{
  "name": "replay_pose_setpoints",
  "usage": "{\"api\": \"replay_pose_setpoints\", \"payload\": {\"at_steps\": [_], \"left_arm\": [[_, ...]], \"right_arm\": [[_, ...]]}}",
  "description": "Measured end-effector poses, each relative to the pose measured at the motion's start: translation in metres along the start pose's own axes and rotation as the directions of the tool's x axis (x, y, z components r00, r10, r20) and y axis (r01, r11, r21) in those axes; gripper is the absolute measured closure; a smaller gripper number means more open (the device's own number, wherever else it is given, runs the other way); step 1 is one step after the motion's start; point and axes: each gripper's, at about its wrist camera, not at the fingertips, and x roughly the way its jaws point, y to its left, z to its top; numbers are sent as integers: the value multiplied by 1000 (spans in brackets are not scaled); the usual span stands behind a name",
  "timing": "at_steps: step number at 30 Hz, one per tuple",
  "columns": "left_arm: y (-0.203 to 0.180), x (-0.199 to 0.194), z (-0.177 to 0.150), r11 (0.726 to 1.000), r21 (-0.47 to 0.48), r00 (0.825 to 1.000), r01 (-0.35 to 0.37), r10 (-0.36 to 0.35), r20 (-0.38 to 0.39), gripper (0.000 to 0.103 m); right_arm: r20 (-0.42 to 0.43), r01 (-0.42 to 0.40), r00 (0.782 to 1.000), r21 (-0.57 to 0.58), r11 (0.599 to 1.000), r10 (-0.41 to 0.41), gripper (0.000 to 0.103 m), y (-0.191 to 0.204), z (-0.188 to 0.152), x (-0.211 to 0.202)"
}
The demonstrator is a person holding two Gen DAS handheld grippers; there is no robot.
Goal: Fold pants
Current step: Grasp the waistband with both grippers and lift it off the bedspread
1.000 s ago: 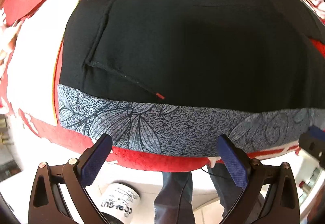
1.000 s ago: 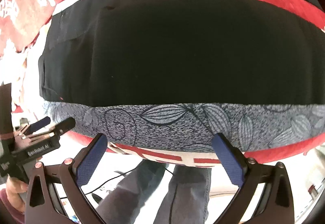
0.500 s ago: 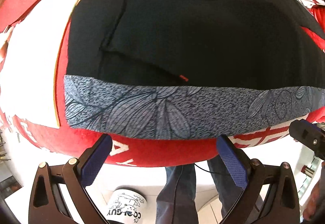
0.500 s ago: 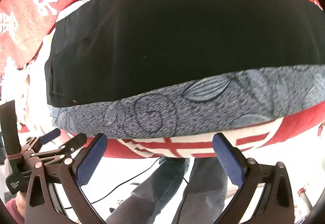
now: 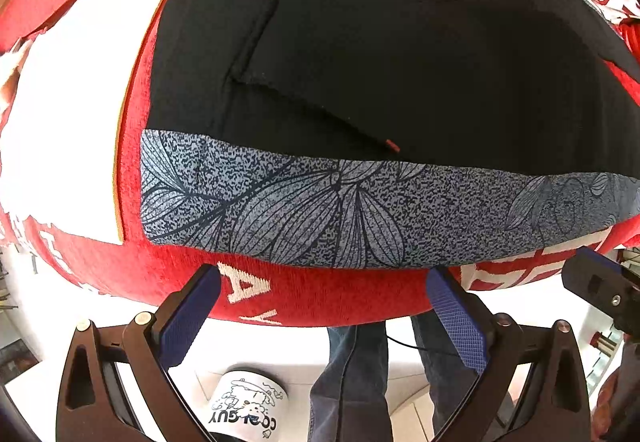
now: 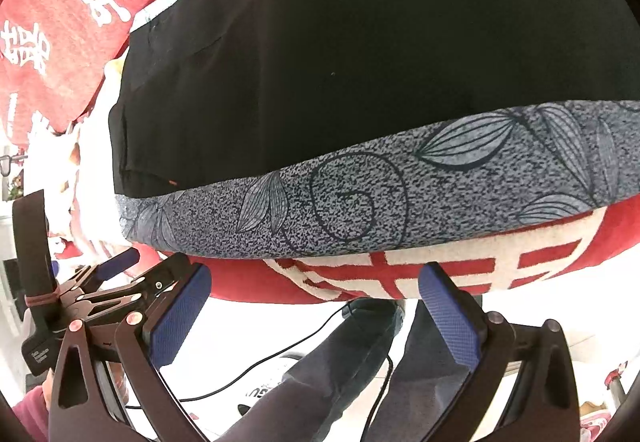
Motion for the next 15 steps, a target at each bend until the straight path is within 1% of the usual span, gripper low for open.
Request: {"api": "replay_pose_setpoints", "payload": {"at_steps": [2,4,5,6,7,10,12,13,15], "left_arm": [[1,0,2,999,-15,1000,28,-28,11,0],[13,-6,4,995,-57,996,85,-83,35,0],[19,-8,4,988,-85,991,131,-127,49,0],[26,-8,3,976,-119,982,184,-177,62,0],[32,-6,2,964,-146,975,220,-212,68,0],[52,6,-4,912,-237,942,336,-327,79,0],[60,9,-6,889,-259,926,377,-366,91,0],[65,11,-8,877,-265,916,401,-388,101,0],[73,16,-12,861,-268,902,431,-417,112,0]], "right_arm": [[-7,-12,1000,-1,1000,12,0,0,0,2],[-14,-33,999,-1,999,33,0,1,1,4],[-16,-46,999,-1,999,46,0,2,1,4],[-20,-69,997,-6,998,69,0,3,1,6],[-24,-89,996,-8,996,88,0,4,1,7],[-45,-191,981,1,982,191,0,7,-1,19],[-43,-278,959,45,960,280,0,4,-3,30],[-30,-311,949,70,948,313,0,1,-4,35],[14,-360,933,112,926,360,1,-7,-4,42]]}}
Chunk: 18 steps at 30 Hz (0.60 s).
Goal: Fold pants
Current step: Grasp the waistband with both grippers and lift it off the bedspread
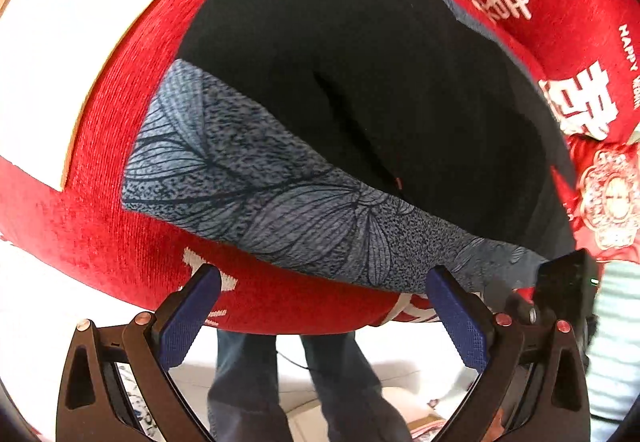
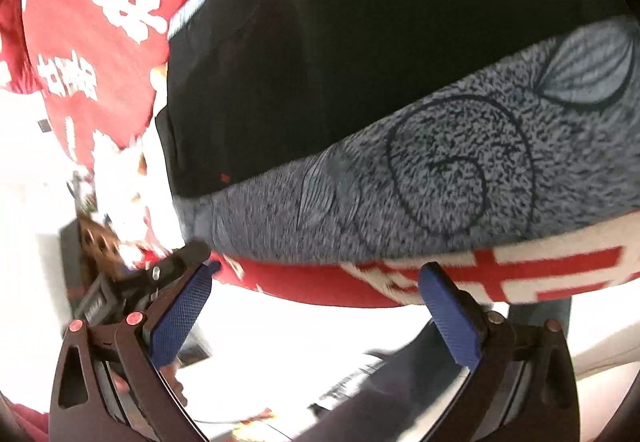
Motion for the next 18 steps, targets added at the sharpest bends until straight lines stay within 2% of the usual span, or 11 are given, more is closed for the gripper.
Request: {"api": "replay_pose_setpoints", "payload": {"at_steps": [2,4,5,6,7,8,9,12,15,17,18], "left_arm": [[3,-2,5,999,-16,999,40,-40,-1,0],[9,0,3,996,-40,997,82,-82,3,0],[12,1,4,994,-51,995,98,-98,6,0],[11,2,3,992,-59,993,116,-115,8,0],[10,2,3,990,-66,992,127,-127,7,0],[12,1,4,987,-77,990,139,-139,6,0],[13,0,4,982,-93,987,163,-163,5,0],[13,-3,10,933,-192,952,304,-303,34,0],[7,0,26,909,-235,939,343,-334,77,0],[6,4,36,917,-230,945,325,-311,98,11],[1,4,39,926,-210,949,313,-296,109,28]], "right_arm": [[38,-80,996,52,995,78,10,-10,2,2],[62,-158,986,115,981,152,36,-20,4,6],[67,-191,981,145,971,183,41,-24,5,9],[68,-234,972,188,954,225,55,-30,7,14],[65,-263,965,214,941,254,73,-33,8,18],[61,-280,960,232,931,274,80,-34,10,20],[57,-294,956,239,926,289,85,-31,11,21],[56,-366,930,179,913,362,89,-9,10,7],[20,-396,918,103,912,397,89,16,10,-9],[4,-398,917,79,914,399,89,22,12,-15],[-1,-395,918,73,916,396,89,22,14,-16]]}}
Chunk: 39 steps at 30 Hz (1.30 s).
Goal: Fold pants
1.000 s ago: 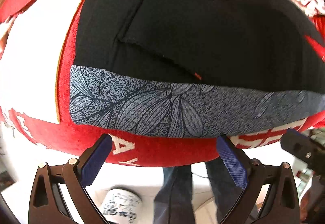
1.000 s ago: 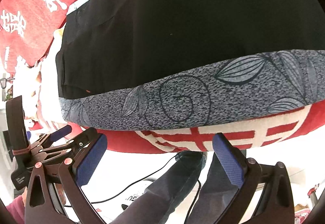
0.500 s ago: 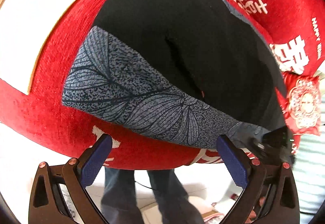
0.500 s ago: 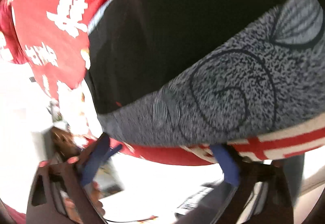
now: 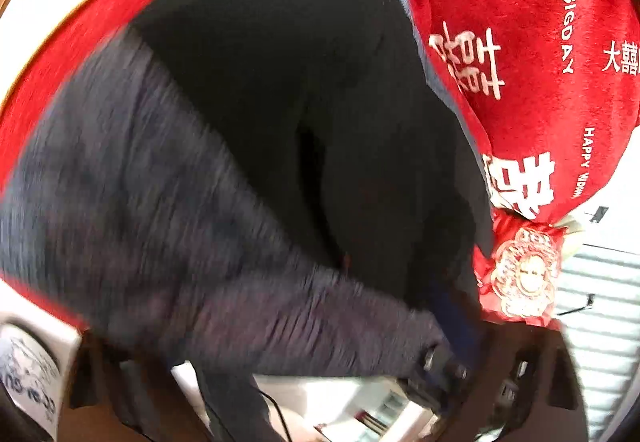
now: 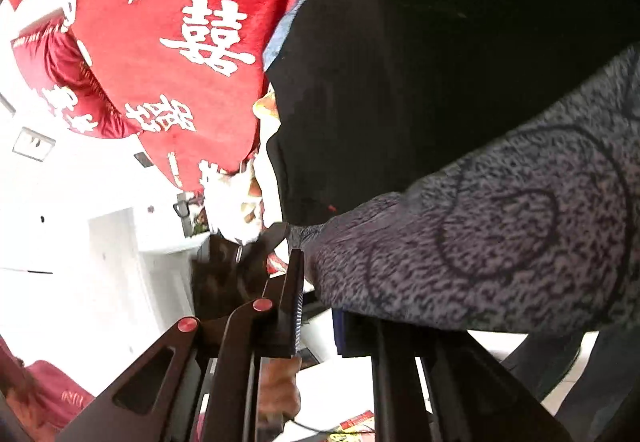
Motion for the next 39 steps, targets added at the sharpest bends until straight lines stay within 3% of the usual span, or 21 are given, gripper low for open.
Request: {"api": "replay_pose_setpoints", "payload": {"at_steps": [2,4,5,7,12,15,18,20,21,23,28,34,36,37,39], "left_arm": [[-7,2,3,999,51,1000,-13,13,-3,34],[-13,2,2,995,104,1000,-8,9,-14,47],[-15,2,1,992,128,1000,-6,9,-25,48],[-15,0,1,988,157,999,-5,12,-44,48],[-21,1,8,985,175,996,5,11,-88,48],[-26,-3,9,980,201,994,14,8,-107,48],[-30,-3,8,974,227,992,-12,40,-119,48],[-31,-3,11,973,225,991,-47,73,-111,48],[-32,-5,12,975,213,991,-60,83,-103,48],[-35,-14,17,981,183,993,-69,84,-77,48],[-72,-35,38,983,165,997,-82,82,5,48],[-123,-43,102,980,173,987,-100,75,143,47],[-130,-35,130,974,169,976,-151,120,179,47],[-131,-29,144,967,172,967,-188,151,204,40],[-130,-11,168,937,165,925,-309,255,281,24]], "right_arm": [[-11,32,999,-7,999,-32,86,1,2,1],[-8,67,998,-8,998,-67,85,-5,3,-1],[-5,78,997,-8,997,-79,85,-14,2,-4],[8,124,992,-8,992,-124,71,-27,0,-12],[64,168,983,68,983,-173,62,-64,-14,-42],[145,108,981,141,984,-128,59,-86,-22,-65],[238,-57,971,231,971,0,59,-110,-27,-81],[302,-165,951,308,937,68,80,-121,-30,-87],[331,-187,941,322,928,74,96,-120,-31,-92],[338,-173,939,310,935,62,96,-100,-26,-105],[197,-19,980,141,990,-9,96,-18,25,-122],[108,47,993,28,999,-50,96,48,119,-127],[80,63,995,27,998,-65,93,58,160,-122],[65,73,995,31,997,-74,93,57,173,-119],[20,118,993,27,993,-119,93,52,210,-104]]}}
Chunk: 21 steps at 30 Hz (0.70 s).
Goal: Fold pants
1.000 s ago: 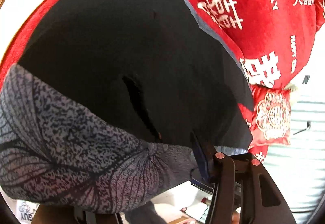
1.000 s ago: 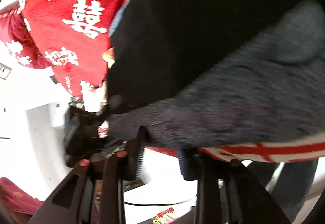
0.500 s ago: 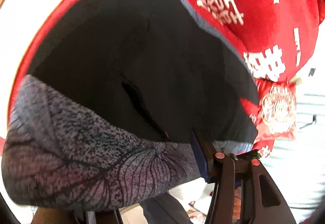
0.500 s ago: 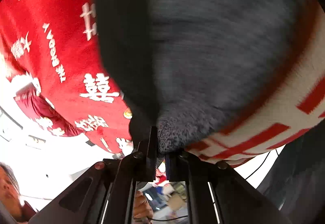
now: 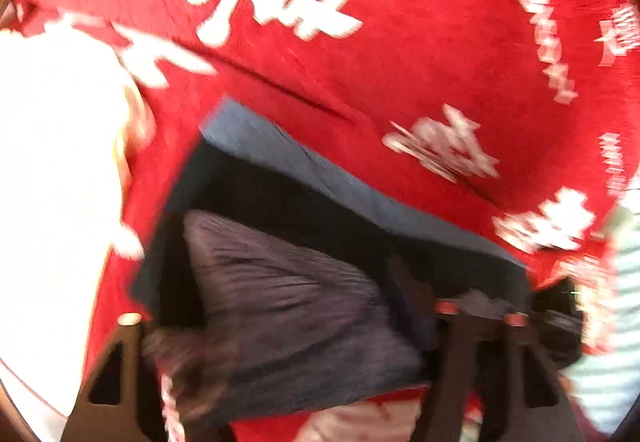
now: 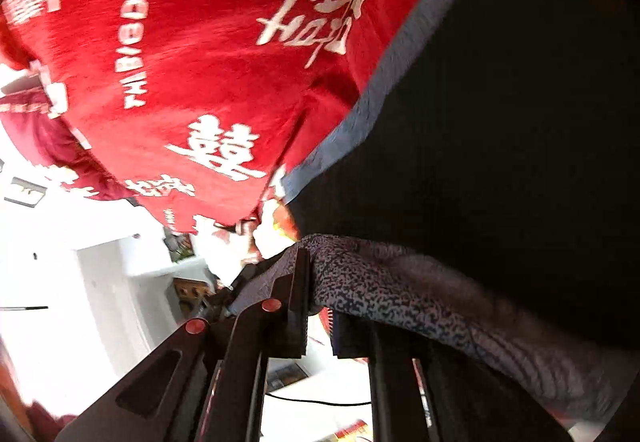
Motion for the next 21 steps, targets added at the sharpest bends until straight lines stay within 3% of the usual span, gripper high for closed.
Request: {"api": "replay_pose_setpoints", "payload": {"at_steps": [1,5,7,9,11,12,13,15,17,18,19,21], "left_arm": [[1,13,8,998,6,998,-63,62,25,17],[10,56,25,986,-37,986,-164,164,9,16],[6,54,29,972,-34,971,-233,235,40,16],[1,35,31,965,-29,961,-260,262,91,16],[-1,9,30,956,-25,947,-291,292,137,16],[-1,-4,29,953,-25,941,-303,303,151,16],[0,-17,26,950,-27,936,-310,311,164,16],[0,-27,22,948,-24,934,-317,317,164,16],[-5,-23,15,948,-17,937,-319,317,146,16],[-8,-15,11,948,-11,939,-319,318,128,16],[-10,-6,8,946,-10,941,-323,322,107,16],[-20,22,-4,950,-3,949,-312,312,51,16]], "right_arm": [[-9,22,1000,-2,1000,-22,92,-2,14,5],[-40,137,990,-18,990,-138,92,-19,66,41],[-33,162,986,-9,987,-162,92,-29,81,51],[-23,182,983,-15,983,-182,90,-23,84,51],[-26,229,972,-104,968,-233,64,-3,75,50],[-27,256,963,-200,946,-267,37,17,66,47],[-17,278,955,-278,919,-295,30,34,56,45],[11,285,951,-417,863,-309,31,65,34,39],[-2,259,954,-494,830,-299,39,82,19,41],[-23,252,951,-524,814,-309,49,87,13,48],[-47,249,944,-542,802,-325,55,90,11,59],[-87,275,918,-562,780,-387,55,78,15,85]]}}
